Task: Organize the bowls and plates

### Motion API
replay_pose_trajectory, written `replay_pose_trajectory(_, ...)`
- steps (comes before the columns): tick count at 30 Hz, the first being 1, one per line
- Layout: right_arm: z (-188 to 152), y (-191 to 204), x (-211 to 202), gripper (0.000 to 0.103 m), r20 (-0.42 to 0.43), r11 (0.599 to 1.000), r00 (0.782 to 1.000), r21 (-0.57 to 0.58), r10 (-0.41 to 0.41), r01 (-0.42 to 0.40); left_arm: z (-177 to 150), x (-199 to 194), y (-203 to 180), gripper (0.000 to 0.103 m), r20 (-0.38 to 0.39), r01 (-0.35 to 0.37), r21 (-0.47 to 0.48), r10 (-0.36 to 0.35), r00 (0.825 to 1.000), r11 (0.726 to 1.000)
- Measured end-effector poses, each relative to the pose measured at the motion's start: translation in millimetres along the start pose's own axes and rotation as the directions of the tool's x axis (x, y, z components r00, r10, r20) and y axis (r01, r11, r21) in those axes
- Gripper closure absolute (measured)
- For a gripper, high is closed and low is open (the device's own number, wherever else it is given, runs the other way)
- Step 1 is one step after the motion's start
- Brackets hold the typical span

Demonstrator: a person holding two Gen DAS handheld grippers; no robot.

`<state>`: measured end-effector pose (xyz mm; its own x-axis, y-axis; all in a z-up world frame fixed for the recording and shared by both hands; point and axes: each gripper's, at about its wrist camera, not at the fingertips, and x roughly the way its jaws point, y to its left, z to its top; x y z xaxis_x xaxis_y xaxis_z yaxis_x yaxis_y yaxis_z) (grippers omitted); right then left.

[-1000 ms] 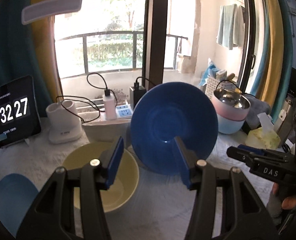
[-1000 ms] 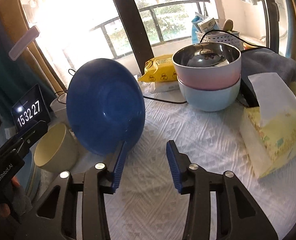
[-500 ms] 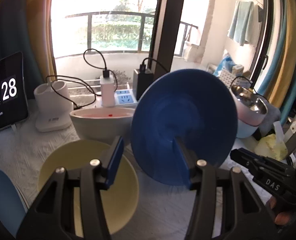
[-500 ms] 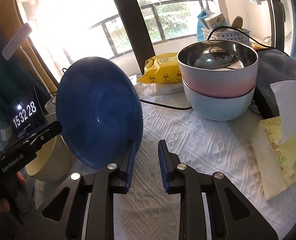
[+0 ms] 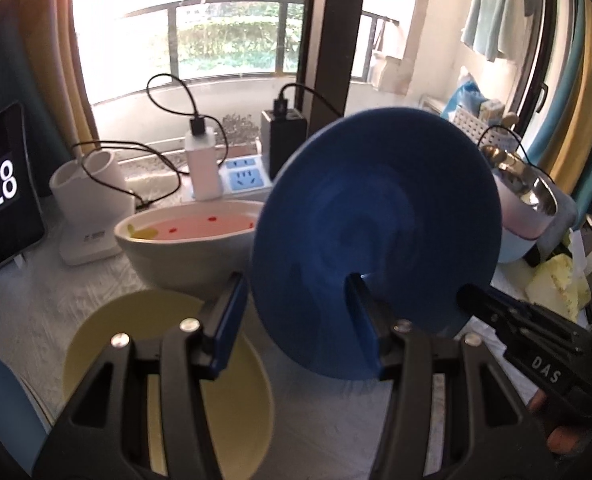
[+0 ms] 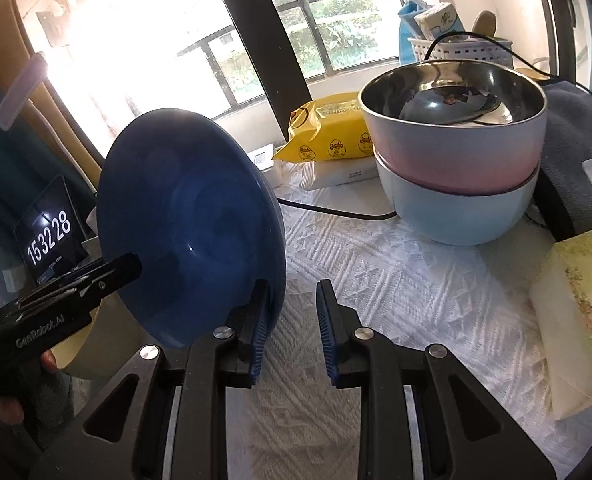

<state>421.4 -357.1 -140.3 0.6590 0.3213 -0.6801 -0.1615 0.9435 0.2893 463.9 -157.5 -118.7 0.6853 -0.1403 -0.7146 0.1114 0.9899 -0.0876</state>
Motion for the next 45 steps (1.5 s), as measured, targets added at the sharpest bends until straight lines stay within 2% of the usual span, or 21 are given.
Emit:
replay_pose_trajectory(16, -4.9, 11.9, 15.3, 0.078, 0.018, 0.997, 0.999, -0.062, -0.037, 0.038, -4.1, 7.6, -9.9, 0.052, 0.021, -0.014, 0.048, 0.013, 1.000, 0.999)
replay_pose_trajectory(17, -5.6, 14.7, 17.8, 0.078, 0.010, 0.996, 0.999, -0.079, -0.044, 0.044, -4.8, 7.0, -11.7, 0.057, 0.032, -0.021, 0.062, 0.020, 0.999, 0.998)
replay_pose_trajectory(18, -6.9, 16.2, 19.2, 0.087, 0.001, 0.995, 0.999, -0.087, -0.047, 0.047, -5.0, 6.3, -12.8, 0.058, 0.040, -0.029, 0.073, 0.026, 0.999, 0.997)
replay_pose_trajectory(19, -7.7, 18.3, 19.6, 0.088, -0.004, 0.994, 0.999, -0.095, -0.049, 0.048, -5.2, 6.0, -13.6, 0.061, 0.045, -0.036, 0.081, 0.033, 0.998, 0.996)
replay_pose_trajectory(23, -8.2, 17.8, 15.5, 0.089, 0.014, 0.995, 0.998, -0.087, -0.056, 0.057, -6.7, 5.6, -9.2, 0.072, 0.050, -0.036, 0.068, 0.033, 0.998, 0.997)
replay_pose_trajectory(29, -12.3, 19.9, 4.1, 0.089, 0.044, 0.992, 0.996, -0.098, -0.082, 0.086, -9.6, -4.0, -9.3, 0.079, 0.071, -0.026, 0.069, 0.021, 0.997, 0.997)
replay_pose_trajectory(35, -15.5, 16.2, -14.6, 0.089, 0.060, 0.993, 0.995, -0.079, -0.078, 0.083, -12.7, -14.8, -11.1, 0.084, 0.086, -0.007, 0.065, 0.001, 0.996, 0.998)
replay_pose_trajectory(45, -18.4, 14.5, -44.6, 0.089, 0.060, 0.997, 0.996, -0.042, -0.069, 0.072, -17.8, -44.0, -16.6, 0.084, 0.110, 0.027, 0.071, -0.034, 0.993, 0.997)
